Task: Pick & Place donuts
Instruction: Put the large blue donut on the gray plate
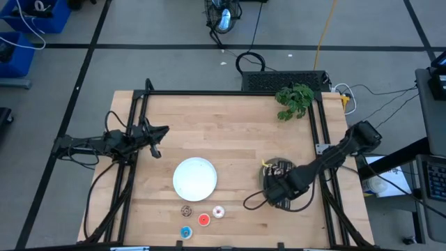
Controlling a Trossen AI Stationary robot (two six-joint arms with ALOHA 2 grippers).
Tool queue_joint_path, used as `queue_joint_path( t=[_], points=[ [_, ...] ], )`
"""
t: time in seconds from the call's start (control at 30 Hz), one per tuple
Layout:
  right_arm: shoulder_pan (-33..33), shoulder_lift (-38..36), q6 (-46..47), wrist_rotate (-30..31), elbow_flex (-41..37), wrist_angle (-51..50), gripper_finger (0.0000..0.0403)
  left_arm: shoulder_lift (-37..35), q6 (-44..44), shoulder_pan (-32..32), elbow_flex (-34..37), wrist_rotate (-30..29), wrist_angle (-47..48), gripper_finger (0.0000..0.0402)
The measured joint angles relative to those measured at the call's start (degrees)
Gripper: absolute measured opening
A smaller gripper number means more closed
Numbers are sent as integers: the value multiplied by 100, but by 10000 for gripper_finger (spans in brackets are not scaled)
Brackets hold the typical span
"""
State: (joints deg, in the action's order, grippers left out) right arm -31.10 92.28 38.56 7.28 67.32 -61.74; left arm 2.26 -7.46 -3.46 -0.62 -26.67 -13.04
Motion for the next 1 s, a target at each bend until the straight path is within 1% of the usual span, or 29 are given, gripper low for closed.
queue_joint_path(
  t=[0.13,0.23,0.6,0.73,1.0],
  points=[
    [93,-1,66,-37,-434,183,12,0,2,0,1,-1,-2,37],
    [172,-1,130,-150,-601,202,12,0,2,0,0,-1,-2,37],
    [231,-1,108,-161,-758,647,18,0,2,1,0,-1,-4,37],
    [218,-1,108,-265,-758,599,45,0,2,2,0,-1,-4,37],
    [216,-1,383,-581,-758,292,129,0,2,0,0,-1,-4,37]
  ],
)
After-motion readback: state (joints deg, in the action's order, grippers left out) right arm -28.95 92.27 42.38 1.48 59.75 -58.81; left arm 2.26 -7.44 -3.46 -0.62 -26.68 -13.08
